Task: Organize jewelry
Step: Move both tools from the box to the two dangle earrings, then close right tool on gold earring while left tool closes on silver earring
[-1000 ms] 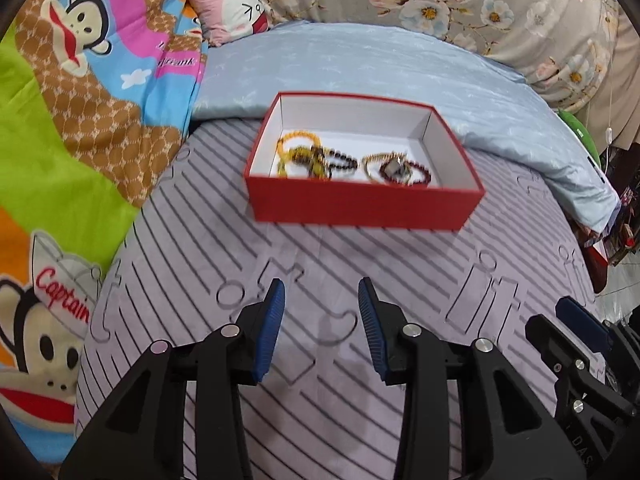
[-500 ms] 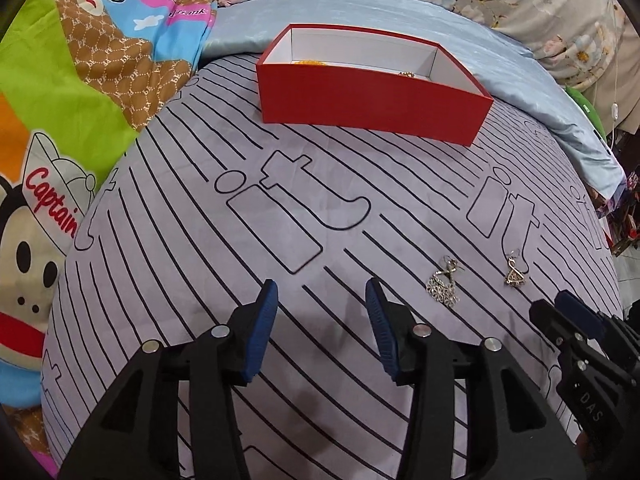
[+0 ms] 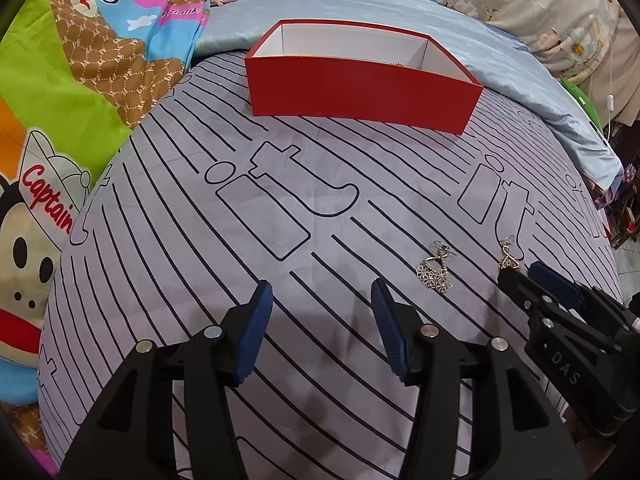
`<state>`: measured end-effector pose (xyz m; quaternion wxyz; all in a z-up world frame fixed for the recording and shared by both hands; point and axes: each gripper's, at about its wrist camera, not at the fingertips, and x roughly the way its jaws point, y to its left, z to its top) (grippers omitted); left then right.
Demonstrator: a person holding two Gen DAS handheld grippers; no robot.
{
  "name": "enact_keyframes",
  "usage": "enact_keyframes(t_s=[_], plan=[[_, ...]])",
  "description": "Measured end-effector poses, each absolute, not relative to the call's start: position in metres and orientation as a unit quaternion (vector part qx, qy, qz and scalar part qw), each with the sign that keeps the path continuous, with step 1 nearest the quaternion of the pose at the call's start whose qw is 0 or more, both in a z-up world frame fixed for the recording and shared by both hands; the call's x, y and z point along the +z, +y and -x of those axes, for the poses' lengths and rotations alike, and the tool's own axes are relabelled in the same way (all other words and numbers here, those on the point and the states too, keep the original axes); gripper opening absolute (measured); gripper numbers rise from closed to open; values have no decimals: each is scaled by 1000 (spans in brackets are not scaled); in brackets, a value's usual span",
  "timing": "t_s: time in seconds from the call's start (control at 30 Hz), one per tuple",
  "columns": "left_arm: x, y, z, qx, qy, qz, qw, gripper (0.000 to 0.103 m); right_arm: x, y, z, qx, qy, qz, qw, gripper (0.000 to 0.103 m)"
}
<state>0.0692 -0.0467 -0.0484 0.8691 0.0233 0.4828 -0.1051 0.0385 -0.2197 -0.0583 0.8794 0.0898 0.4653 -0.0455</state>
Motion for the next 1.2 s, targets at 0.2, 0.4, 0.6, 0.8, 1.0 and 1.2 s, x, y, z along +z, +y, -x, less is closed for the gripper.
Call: enact_keyframes(t_s=[0.2, 0.4, 0.6, 0.8, 1.0, 1.2], plan=[[-50, -47, -72, -101, 488, -20, 867, 49, -60, -220, -43, -48, 463, -81, 881, 29], [-51, -50, -74, -95, 494, -20, 864, 50, -61, -225, -41, -51, 461, -81, 882, 10], [-49, -58, -73, -104, 493, -18, 864, 50, -60, -233, -33, -49, 460, -104, 880, 6], [-50, -76, -73, -124, 495, -22, 860, 50, -54, -239, -24, -49, 458, -122, 879, 6], [-58, -98, -76, -129, 495, -36, 859, 50, -51, -240, -16, -49, 457, -125, 879, 6], [-63, -110, -78, -130, 483, -56, 864, 47, -53, -242, -14, -45, 459, -132, 877, 6]])
